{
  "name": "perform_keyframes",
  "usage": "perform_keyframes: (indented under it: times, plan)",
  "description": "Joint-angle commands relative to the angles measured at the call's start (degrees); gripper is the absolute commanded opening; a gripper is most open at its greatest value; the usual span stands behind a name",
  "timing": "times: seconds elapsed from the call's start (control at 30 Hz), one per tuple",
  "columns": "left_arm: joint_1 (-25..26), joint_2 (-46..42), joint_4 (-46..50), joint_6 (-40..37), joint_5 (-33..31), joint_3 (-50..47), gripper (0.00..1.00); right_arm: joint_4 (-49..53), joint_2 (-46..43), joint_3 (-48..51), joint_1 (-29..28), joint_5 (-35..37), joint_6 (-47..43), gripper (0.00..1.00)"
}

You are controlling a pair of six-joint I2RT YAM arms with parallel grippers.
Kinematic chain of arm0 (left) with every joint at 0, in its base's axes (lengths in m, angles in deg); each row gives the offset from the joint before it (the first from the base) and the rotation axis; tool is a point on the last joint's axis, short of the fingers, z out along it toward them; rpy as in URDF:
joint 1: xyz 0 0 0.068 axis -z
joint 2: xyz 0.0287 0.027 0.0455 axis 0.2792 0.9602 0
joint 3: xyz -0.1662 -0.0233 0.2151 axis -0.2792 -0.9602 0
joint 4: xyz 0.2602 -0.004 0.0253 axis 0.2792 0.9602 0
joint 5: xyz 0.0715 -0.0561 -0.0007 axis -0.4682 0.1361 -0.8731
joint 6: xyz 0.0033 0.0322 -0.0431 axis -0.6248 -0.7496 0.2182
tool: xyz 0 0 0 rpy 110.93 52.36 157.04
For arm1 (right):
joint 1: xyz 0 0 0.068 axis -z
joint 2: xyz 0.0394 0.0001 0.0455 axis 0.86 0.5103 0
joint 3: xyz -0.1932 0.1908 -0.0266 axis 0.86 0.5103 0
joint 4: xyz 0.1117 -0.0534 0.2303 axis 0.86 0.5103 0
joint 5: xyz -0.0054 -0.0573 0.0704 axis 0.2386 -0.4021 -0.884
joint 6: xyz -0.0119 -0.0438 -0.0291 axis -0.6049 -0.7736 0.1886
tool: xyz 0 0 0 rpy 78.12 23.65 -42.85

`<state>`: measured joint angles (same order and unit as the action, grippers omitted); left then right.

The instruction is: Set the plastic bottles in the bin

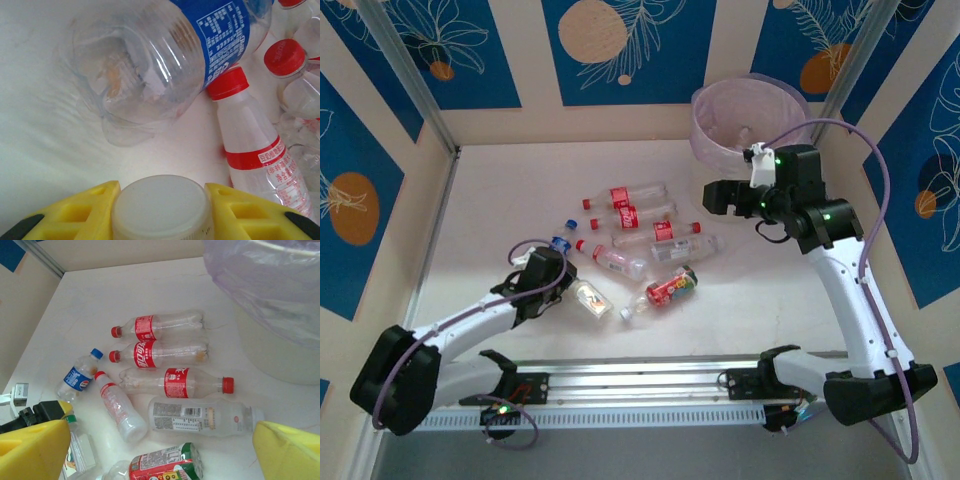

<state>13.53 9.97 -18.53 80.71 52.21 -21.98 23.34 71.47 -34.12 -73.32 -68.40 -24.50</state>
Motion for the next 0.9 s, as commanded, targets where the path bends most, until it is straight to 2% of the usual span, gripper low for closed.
perform_keyframes:
  times: [0.0, 0.13, 0.23, 0.37, 0.47, 0.6, 0.7, 0.87]
  plan:
    - [-0.83, -0.81, 2.22, -1.05, -1.27, -0.41, 0.37, 0.72, -1.0, -1.01, -0.93, -1.16, 0.66, 0.94]
    - [-0.91, -1.27, 2.27, -1.04, -1.18, -0.56, 0.36, 0.9, -1.09, -1.39, -2.74, -1.52, 1.16, 0.94]
    - [-1.38, -3.16, 3.32, -1.63, -0.75, 0.5, 0.34, -0.13, -0.95, -1.81, -7.12, -4.62, 3.14, 0.94]
    - [-1.62, -6.34, 7.84, -4.78, -0.27, 5.64, 0.34, -2.98, 1.91, -1.92, -18.54, -7.25, 6.57, 0.94]
    - [-1.87, -7.44, 9.94, -7.15, 1.03, 9.63, 0.34, -5.35, 5.29, -1.31, -27.68, -5.08, 7.7, 0.94]
    - [-1.97, -6.37, 11.0, -9.8, 3.94, 14.62, 0.34, -9.24, 11.68, -0.48, -35.05, -3.3, 8.35, 0.94]
    - [-1.96, -4.71, 9.67, -10.96, 7.07, 17.38, 0.34, -10.29, 17.03, -1.5, -36.97, -2.49, 7.94, 0.95]
    - [-1.97, -2.48, 5.05, -14.04, 13.11, 20.99, 0.34, -12.46, 21.77, -0.99, -35.14, -6.71, 8.78, 0.96]
